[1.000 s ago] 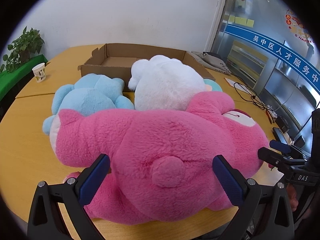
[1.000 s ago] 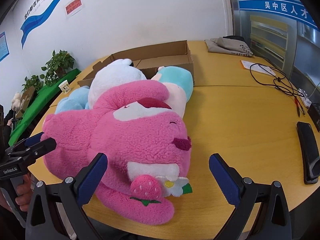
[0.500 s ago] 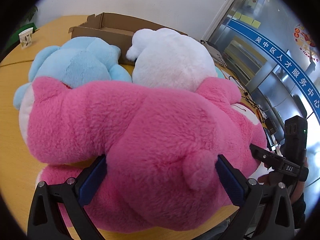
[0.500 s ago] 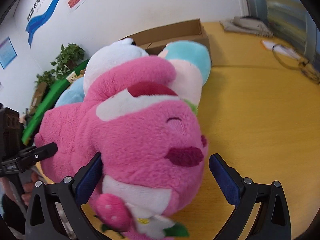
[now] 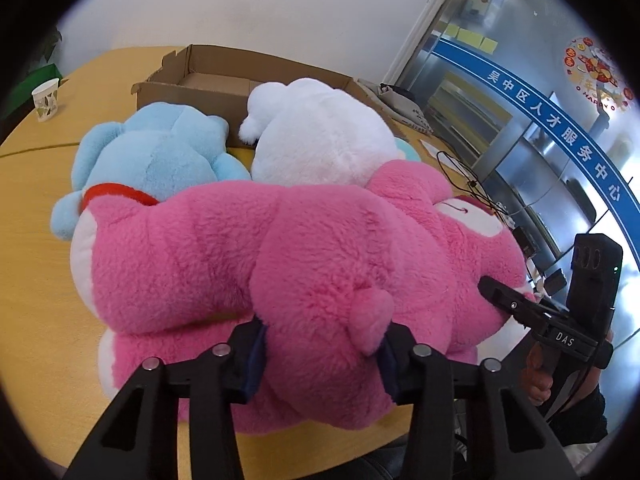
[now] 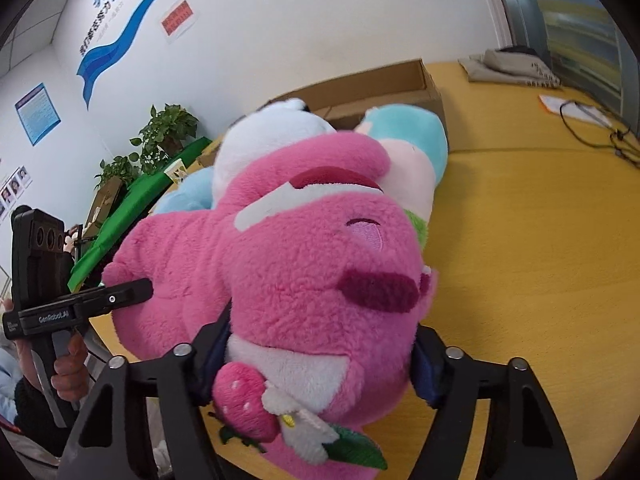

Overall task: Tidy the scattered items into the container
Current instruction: 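Close both grippers on the large pink bear plush, then lift the pink bear with both grippers and carry it over the box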

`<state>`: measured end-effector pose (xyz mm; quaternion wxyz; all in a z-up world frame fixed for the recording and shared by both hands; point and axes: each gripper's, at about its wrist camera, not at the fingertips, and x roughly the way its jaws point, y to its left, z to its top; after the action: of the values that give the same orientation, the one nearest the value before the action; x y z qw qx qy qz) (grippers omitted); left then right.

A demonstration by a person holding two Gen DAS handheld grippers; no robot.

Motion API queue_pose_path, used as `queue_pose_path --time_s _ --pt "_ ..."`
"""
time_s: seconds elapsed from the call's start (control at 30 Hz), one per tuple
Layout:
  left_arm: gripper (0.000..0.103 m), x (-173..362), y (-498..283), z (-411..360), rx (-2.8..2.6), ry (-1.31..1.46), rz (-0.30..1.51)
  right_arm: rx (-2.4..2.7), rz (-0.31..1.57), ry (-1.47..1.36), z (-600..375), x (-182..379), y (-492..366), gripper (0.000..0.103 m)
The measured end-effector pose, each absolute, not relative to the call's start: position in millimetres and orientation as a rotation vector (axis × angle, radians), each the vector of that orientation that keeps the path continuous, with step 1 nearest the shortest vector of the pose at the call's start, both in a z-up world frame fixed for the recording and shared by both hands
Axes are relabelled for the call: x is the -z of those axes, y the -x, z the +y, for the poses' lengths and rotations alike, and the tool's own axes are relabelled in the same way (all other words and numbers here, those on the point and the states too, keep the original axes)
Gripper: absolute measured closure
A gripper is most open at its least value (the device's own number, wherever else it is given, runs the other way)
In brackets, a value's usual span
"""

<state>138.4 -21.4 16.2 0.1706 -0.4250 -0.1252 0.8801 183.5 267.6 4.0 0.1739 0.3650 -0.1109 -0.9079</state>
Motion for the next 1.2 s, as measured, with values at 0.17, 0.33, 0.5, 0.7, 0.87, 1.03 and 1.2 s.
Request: queue_pose_path --time_s 0.17,0.33,0.5,0.7,0.87,1.03,1.2 --pt "0.060 -50 -143 -25 -2.528 1.096 -0.340 2.630 -0.240 -0.932 256 -40 -201 0.034" --pt "0.060 -119 -117 -24 -2.591 0.916 -0.240 2.670 -0.231 -0.816 255 -89 -194 0.035" --pt "0.060 -187 -69 -28 -2.622 0.770 -0.161 2.730 -0.207 -0.646 255 -154 -160 0.035" --pt "0.060 -250 -6 -35 -2.647 0.671 -0.120 2.761 -0.126 -0.504 251 -235 -104 0.035" --pt "0.060 -286 51 -44 -2.664 0.601 -0.115 2.773 -0.088 -0.450 249 -285 -48 0.034" --pt "0.060 -290 124 -48 -2.672 0.621 -0.090 2.790 -0.090 -0.435 252 -306 17 0.034" --pt "0.060 -254 202 -50 -2.659 0.728 -0.074 2.798 -0.121 -0.515 259 -287 94 0.034"
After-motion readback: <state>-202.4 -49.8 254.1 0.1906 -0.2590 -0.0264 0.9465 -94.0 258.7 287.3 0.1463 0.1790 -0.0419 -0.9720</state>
